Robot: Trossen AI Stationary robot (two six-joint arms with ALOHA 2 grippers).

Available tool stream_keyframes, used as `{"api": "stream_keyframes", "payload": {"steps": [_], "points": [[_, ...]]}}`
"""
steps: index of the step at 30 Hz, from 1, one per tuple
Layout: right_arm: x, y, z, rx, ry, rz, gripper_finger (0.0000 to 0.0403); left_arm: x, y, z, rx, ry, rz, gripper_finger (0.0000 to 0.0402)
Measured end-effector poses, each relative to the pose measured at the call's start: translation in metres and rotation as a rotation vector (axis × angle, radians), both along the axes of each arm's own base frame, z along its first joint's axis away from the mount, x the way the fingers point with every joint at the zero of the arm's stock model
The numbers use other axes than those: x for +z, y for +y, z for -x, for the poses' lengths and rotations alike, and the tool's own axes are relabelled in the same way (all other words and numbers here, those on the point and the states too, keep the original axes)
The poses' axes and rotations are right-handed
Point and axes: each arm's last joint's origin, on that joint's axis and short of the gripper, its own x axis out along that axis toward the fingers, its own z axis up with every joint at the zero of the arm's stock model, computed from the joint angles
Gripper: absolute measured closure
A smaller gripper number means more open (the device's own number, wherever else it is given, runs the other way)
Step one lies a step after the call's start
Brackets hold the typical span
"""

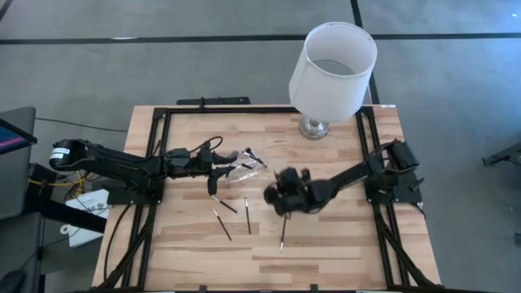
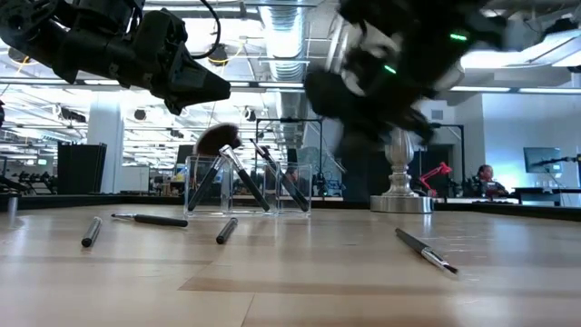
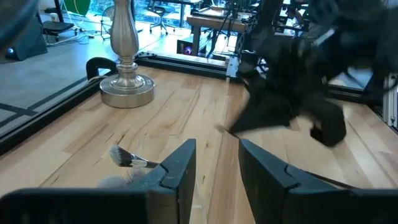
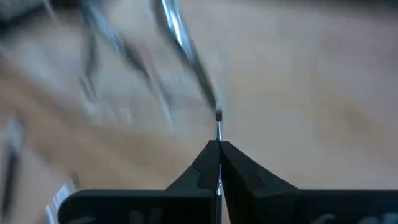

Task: Put items in baskets/containers
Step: Put the right foundation brush into the left transparent organizer, then put the left foundation brush into the left transparent organizer

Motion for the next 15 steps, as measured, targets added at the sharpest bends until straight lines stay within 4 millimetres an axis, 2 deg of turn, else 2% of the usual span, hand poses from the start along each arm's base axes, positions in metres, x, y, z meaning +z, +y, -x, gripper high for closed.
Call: {"api": "stream_keyframes", "payload": {"steps": [4,8,11,15], "points": [[0.038,-0.023,-0.023,0.057,-0.122,0.210,0.0403,0.000,0.000,0.000,0.000,0.000,0.001,0.0284],[0.067,-0.045,-0.040,0.175,-0.142,0.428,0.0402,0.000,0.000,0.000,0.000,0.000,0.003,0.0284],[0.072,-0.063,-0.045,0.238,-0.177,0.428,0.0402,0.000,0.000,0.000,0.001,0.000,0.003,0.0284],[0.061,-0.076,-0.046,0.271,-0.128,0.381,0.0402,0.000,0.000,0.000,0.000,0.000,0.003,0.0284]]}}
